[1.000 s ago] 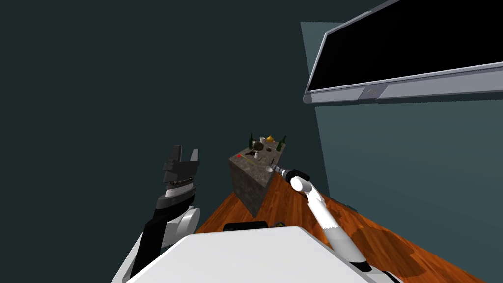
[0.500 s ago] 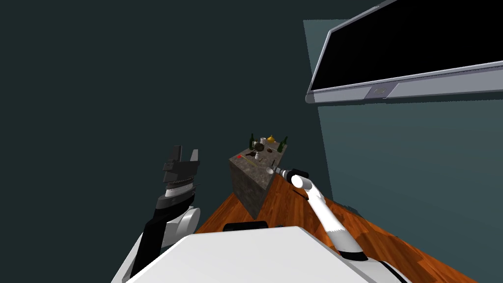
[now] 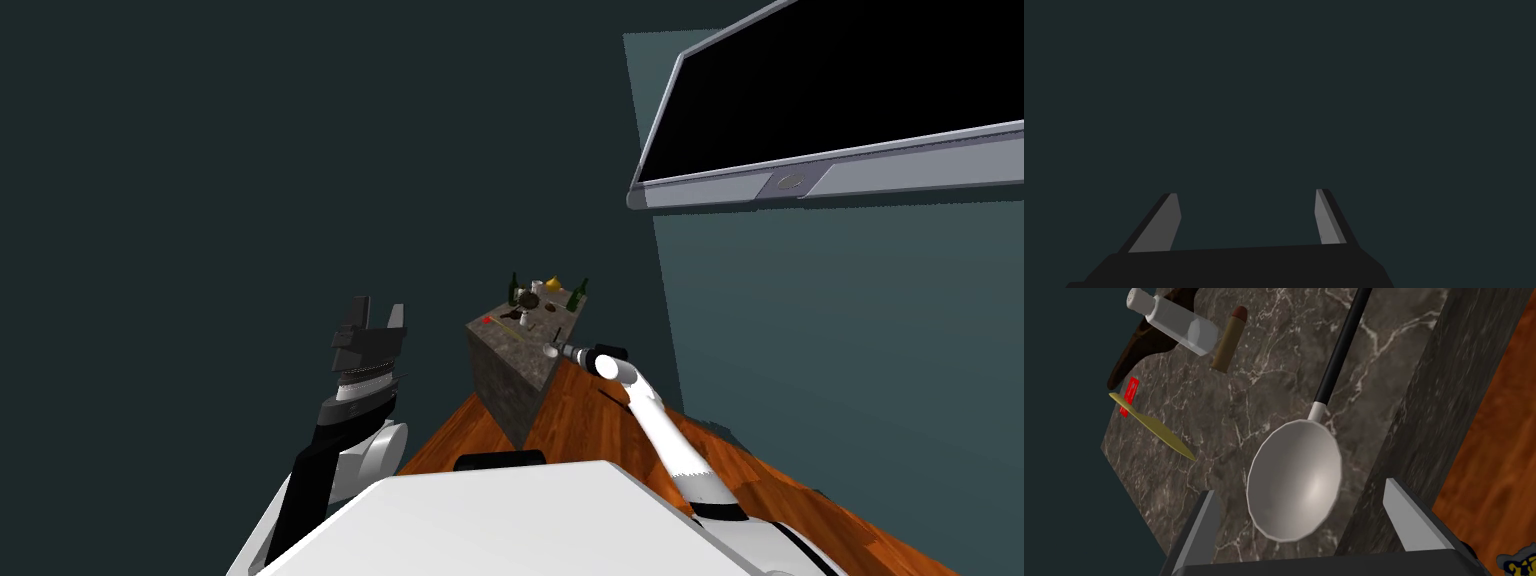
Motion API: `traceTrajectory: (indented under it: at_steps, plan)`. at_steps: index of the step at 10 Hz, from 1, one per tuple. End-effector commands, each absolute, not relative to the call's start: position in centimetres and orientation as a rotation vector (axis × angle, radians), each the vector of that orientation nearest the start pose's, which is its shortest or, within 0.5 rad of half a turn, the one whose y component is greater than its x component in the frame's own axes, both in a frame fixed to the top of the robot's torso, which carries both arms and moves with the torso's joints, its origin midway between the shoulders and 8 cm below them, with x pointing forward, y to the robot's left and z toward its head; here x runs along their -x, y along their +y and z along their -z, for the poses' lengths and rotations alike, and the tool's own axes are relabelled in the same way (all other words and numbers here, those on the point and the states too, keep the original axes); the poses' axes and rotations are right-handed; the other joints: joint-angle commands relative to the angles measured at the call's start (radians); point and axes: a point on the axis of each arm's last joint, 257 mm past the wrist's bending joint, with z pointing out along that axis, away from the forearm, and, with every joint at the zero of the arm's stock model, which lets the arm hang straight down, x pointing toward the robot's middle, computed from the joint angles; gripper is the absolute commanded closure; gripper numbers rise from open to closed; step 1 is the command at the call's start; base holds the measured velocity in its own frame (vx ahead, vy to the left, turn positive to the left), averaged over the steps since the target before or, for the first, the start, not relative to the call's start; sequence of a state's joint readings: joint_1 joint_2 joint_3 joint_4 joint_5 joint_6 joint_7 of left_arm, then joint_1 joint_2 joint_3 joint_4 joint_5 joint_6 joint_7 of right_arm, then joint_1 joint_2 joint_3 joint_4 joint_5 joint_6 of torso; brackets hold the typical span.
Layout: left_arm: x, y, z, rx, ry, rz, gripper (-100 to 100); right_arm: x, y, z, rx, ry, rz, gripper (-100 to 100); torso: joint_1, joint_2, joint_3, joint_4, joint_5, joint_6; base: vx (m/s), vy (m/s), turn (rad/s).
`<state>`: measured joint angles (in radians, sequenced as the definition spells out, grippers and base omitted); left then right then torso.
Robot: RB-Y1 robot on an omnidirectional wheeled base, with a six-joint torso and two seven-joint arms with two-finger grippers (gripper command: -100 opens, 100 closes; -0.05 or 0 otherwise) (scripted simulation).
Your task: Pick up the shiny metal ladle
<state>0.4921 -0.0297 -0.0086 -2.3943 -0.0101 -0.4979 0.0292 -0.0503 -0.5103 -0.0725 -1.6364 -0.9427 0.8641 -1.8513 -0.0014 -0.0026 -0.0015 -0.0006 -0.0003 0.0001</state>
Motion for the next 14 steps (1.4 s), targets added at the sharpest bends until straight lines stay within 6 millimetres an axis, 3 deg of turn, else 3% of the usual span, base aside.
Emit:
traceTrajectory:
  at_steps: [1,6,7,8,10,11,14]
  plan:
    - [-31.9,27.3,-7.6,0.585,0.501,1.358,0,-48.7,-30.0,31.3,2.379,0.57,0.918,-100,0.0,0.0,0.0,0.0,0.0,0.0,0.046,-0.026,0.061]
    - [-31.9,27.3,-7.6,0.585,0.501,1.358,0,-48.0,-30.4,32.3,2.396,0.618,0.83,-100,0.001,0.003,0.002,0.001,0.0,0.0,0.004,-0.011,0.024]
    - [-31.9,27.3,-7.6,0.585,0.501,1.358,0,-47.9,-30.4,32.4,2.397,0.621,0.824,0,0.001,0.003,0.002,0.001,0.0,0.0,0.0,0.0,0.0]
    - [-31.9,27.3,-7.6,0.585,0.501,1.358,0,-47.9,-30.3,33.4,2.396,0.626,0.826,-100,0.002,0.003,0.002,0.001,0.0,0.0,0.004,0.008,-0.018]
    - [-31.9,27.3,-7.6,0.585,0.501,1.358,0,-47.9,-30.2,33.6,2.396,0.629,0.822,-100,0.002,0.002,0.001,0.0,0.0,0.0,0.002,0.005,-0.013]
    - [-31.9,27.3,-7.6,0.585,0.501,1.358,0,-47.9,-30.2,33.7,2.396,0.627,0.825,100,0.002,0.003,0.001,0.001,0.0,0.0,0.0,0.0,0.0]
    - [-31.9,27.3,-7.6,0.585,0.501,1.358,0,-48.1,-30.0,33.4,2.39,0.623,0.829,100,-0.002,0.001,-0.001,-0.002,-0.001,0.002,0.0,0.0,0.0]
